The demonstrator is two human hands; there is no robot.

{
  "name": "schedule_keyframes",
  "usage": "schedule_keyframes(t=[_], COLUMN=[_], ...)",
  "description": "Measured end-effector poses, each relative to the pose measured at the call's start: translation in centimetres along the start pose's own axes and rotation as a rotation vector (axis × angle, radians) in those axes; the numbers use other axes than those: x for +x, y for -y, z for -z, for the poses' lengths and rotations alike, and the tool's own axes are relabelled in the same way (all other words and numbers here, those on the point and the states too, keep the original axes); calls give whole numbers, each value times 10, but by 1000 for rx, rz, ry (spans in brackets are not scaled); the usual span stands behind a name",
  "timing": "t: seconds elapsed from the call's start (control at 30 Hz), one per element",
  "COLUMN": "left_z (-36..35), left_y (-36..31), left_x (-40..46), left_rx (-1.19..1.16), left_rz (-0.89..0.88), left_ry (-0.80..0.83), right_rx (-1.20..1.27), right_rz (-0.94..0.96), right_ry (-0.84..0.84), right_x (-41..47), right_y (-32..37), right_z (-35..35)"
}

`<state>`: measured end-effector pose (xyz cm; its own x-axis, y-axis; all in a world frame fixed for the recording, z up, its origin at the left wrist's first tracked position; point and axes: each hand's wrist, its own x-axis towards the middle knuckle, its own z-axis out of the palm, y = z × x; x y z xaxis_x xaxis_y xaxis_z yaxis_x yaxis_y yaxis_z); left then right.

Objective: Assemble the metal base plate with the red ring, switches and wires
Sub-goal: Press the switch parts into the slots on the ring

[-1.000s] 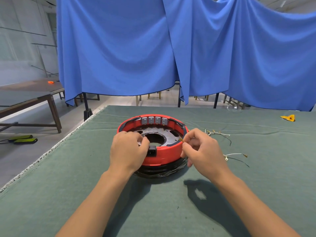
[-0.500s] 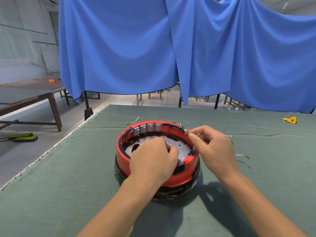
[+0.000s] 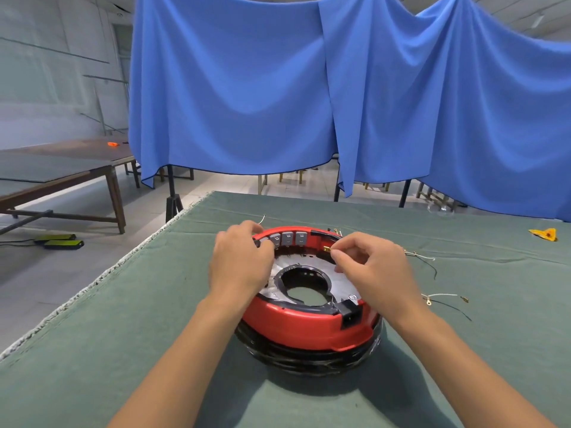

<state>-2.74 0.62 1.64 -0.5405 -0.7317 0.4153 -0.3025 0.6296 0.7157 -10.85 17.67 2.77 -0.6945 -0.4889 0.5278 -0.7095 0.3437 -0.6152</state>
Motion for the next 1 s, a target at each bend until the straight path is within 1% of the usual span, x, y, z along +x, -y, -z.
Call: schedule_keyframes(t=[0.07, 0.1, 0.2, 0.27, 0.37, 0.47, 0.53, 0.67, 0.77, 0.87, 1.0], left_z=[-1, -1, -3, -3, -3, -2, -3, -6, -5, -5, -4], left_y=[5, 6, 1, -5, -10, -10, -10, -9, -10, -10, -10], left_x=[2, 1, -4, -6, -5, -2, -1, -2, -6, -7, -7], left_rx=[-27, -21, -25, -87, -274, -387, -418, -368, -281, -243, -269], left_rz=[47, 39, -95, -137, -39, 53, 80, 68, 19, 12, 11], left_ry=[41, 29, -97, -83, 20, 53, 48, -2, 4, 16, 25], right_rx=[63, 115, 263, 305, 374, 292, 263, 296, 274, 261, 377], right_rz=[-73, -107, -166, -161, -153, -74, -14, 23, 25, 24, -23], right_ry=[77, 101, 118, 131, 148, 223, 219, 171, 164, 179, 206], right_x=[13, 19, 32, 36, 36, 33, 32, 32, 31, 30, 30], right_y=[8, 11, 16, 19, 21, 23, 23, 21, 21, 22, 22], right_z=[-3, -5, -15, -23, -35, -45, -46, -43, -43, -44, -43])
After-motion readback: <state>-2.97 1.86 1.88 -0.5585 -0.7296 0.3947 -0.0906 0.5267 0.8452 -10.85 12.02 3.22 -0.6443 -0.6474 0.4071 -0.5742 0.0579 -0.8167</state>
